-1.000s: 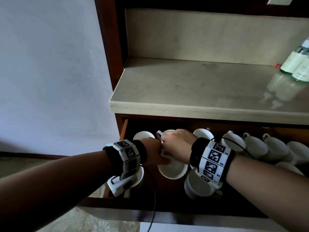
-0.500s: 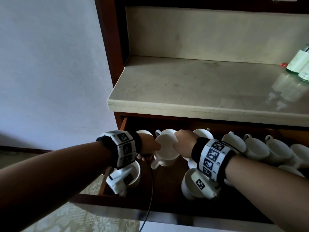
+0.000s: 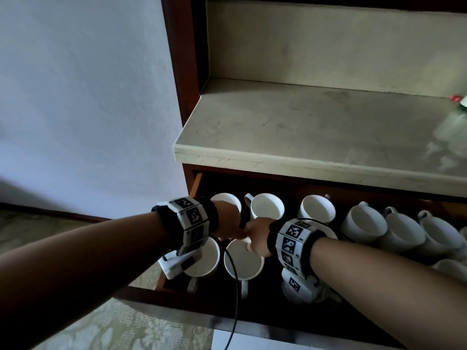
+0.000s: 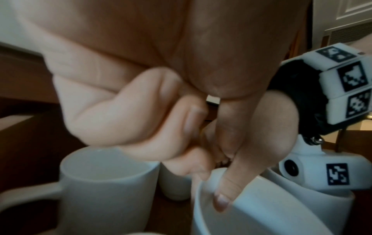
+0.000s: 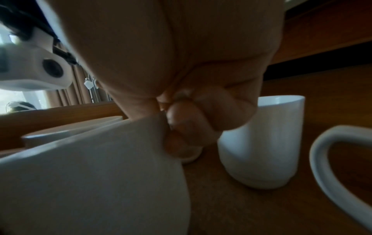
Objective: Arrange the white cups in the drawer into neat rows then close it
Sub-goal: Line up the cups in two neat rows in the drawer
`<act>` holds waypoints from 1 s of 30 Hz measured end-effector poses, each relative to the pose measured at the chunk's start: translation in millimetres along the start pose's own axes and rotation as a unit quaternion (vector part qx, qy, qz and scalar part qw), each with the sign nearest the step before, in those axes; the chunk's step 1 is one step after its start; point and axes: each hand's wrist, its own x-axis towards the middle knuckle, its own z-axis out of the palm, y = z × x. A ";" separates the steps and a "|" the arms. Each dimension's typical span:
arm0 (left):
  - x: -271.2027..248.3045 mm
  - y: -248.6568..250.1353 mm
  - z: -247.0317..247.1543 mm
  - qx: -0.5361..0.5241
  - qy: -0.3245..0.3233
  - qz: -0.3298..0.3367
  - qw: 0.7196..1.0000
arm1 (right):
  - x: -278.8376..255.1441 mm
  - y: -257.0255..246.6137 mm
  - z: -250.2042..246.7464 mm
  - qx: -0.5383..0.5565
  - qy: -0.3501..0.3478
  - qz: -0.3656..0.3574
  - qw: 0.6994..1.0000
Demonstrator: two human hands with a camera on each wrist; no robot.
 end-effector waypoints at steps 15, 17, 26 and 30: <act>-7.8 5.7 26.4 0.166 -0.027 0.064 0.984 | 1.0 -13.5 2.0 -0.082 -0.031 -0.029 0.996; -3.1 4.8 29.8 0.142 -0.022 0.055 0.988 | -2.8 -11.9 1.3 -0.075 -0.044 -0.020 0.996; 15.1 8.2 28.8 0.185 -0.003 0.080 0.980 | -29.4 13.2 -12.5 0.038 -0.004 0.033 0.999; 17.5 7.8 31.2 0.207 -0.020 0.055 0.977 | -66.0 46.0 -13.3 -0.125 0.010 0.094 0.988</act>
